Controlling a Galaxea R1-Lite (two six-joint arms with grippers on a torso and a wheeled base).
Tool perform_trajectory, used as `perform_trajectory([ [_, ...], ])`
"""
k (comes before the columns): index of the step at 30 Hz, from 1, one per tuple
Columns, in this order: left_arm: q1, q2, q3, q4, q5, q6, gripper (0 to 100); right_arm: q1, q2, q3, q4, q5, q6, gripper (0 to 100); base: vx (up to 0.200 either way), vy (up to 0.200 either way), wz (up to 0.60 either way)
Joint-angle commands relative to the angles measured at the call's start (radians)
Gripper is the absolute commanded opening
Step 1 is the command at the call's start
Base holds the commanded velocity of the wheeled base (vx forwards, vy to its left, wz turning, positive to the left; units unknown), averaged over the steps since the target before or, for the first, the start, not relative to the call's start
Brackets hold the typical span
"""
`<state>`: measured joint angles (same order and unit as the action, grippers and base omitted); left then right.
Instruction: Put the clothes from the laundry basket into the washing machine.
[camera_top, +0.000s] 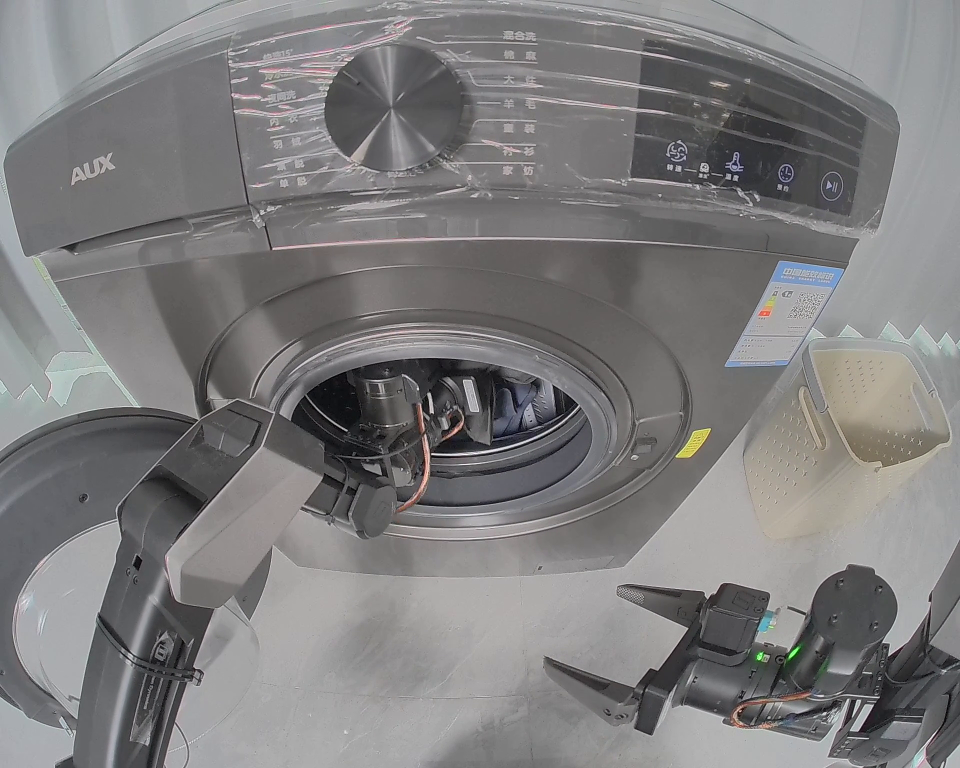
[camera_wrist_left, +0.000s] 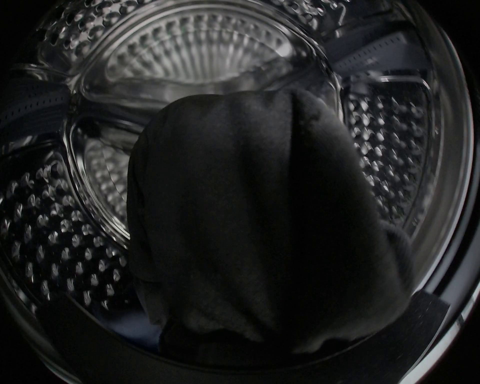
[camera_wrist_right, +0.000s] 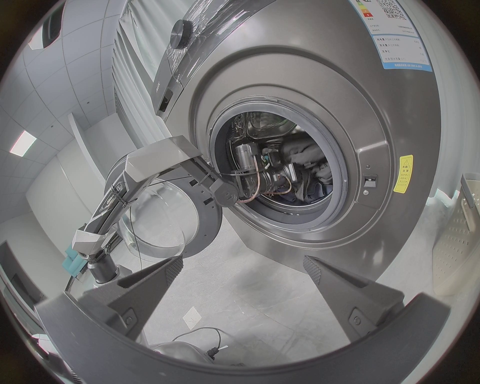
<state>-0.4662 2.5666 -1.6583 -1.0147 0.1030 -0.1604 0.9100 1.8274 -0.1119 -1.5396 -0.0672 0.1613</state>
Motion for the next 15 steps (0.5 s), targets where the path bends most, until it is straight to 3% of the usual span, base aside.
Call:
perform_trajectory([
  [1, 0.02, 0.057, -0.152, 0.005, 0.05, -0.024, 0, 0.001, 0.001, -0.003, -0.001, 0.0, 0.001, 100, 0.0, 0.0, 0.0],
  [6, 0.02, 0.092, -0.221, 0.004, 0.072, -0.024, 0, 0.0, 0.001, -0.003, -0.001, 0.0, 0.001, 100, 0.0, 0.0, 0.0],
  [12, 0.02, 0.095, -0.19, 0.007, 0.067, -0.022, 0, 0.0, 0.007, -0.003, -0.001, 0.0, 0.001, 100, 0.0, 0.0, 0.0],
  [13, 0.02, 0.095, -0.186, 0.007, 0.064, -0.022, 100, 0.0, 0.007, -0.003, -0.001, 0.0, 0.001, 100, 0.0, 0.0, 0.0],
  [15, 0.018, 0.093, -0.179, 0.007, 0.063, -0.022, 100, 0.0, 0.007, -0.003, -0.001, 0.0, 0.001, 100, 0.0, 0.0, 0.0],
])
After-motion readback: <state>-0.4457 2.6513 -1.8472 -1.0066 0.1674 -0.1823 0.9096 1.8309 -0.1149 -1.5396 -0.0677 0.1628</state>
